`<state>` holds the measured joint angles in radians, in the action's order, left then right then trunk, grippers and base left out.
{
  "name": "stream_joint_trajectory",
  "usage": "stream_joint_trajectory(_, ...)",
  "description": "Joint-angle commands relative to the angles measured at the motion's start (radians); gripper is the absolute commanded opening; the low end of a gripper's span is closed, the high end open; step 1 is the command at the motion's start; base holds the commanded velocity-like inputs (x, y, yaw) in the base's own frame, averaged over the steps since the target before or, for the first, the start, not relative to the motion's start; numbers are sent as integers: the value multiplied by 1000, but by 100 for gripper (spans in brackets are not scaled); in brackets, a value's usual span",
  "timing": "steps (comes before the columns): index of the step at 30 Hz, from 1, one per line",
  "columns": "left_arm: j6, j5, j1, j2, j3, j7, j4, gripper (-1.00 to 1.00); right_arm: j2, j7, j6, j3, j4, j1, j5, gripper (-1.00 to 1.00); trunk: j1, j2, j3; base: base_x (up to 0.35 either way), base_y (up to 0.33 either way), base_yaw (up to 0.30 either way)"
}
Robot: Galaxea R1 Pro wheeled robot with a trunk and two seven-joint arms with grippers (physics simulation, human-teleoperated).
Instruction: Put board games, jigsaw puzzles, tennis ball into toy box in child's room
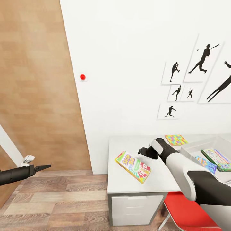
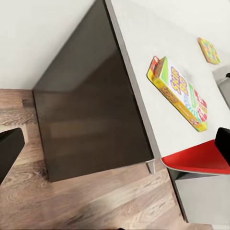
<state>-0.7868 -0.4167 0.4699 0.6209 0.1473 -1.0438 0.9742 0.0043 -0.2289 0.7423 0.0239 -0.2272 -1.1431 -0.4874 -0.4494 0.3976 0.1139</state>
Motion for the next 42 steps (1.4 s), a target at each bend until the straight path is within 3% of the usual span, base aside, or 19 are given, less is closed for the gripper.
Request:
stream_joint_trajectory(1,-6,-4,1,0,0,-1,0,100,0,-9,2,2,-1,0,-11,100,-1,2,4,0,0,0)
stream_joint_trajectory(42,-5,-2,1,0,-1,1,-7,100,-1,-9,0,2,-3,-1,-16,100,-1,2,72,6,-6,0)
